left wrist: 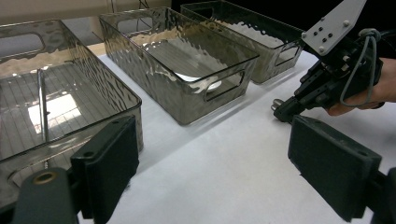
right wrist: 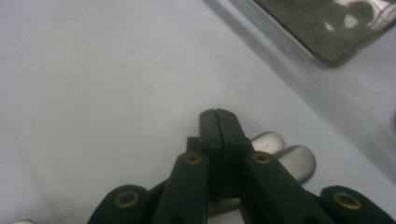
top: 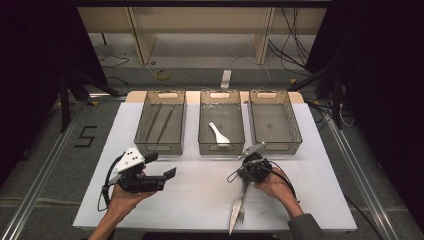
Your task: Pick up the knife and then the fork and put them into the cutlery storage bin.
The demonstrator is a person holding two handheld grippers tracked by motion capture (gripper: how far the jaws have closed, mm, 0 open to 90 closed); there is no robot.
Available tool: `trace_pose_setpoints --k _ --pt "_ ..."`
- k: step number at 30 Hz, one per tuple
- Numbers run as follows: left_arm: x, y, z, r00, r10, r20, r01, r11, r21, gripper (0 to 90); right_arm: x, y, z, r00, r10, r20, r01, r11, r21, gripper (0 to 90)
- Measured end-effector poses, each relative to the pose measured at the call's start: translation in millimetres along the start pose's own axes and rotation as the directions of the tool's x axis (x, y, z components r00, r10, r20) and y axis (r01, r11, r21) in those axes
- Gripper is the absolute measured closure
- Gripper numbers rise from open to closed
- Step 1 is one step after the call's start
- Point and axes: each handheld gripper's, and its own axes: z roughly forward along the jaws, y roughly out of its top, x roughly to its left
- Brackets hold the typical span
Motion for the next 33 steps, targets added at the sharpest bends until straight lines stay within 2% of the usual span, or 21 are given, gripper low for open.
trace_pose_setpoints --k 10,17,22,33 --pt "0.3 -0.2 0.3 1.0 -0.001 -0.001 0.001 1.0 0.0 15.6 -8.0 -15.7 -12.8 0.999 0.044 0.011 -0.045 0.999 0.031 90.0" --pt "-0.2 -0.2 0.6 1.0 0.0 -0.001 0.0 1.0 -0.001 15.6 -7.1 -31.6 -24.3 0.9973 0.067 0.031 -0.068 0.996 0.053 90.0" --pt "-0.9 -0.4 1.1 1.0 -0.003 0.0 0.003 1.0 0.001 15.5 -8.3 -42.5 -31.4 0.9964 0.081 0.025 -0.083 0.995 0.057 90.0" --pt "-0.5 -0.6 1.0 1.0 -0.01 0.002 0.01 1.0 0.0 15.5 -3.1 -55.8 -41.7 0.9937 0.103 0.044 -0.106 0.991 0.084 90.0"
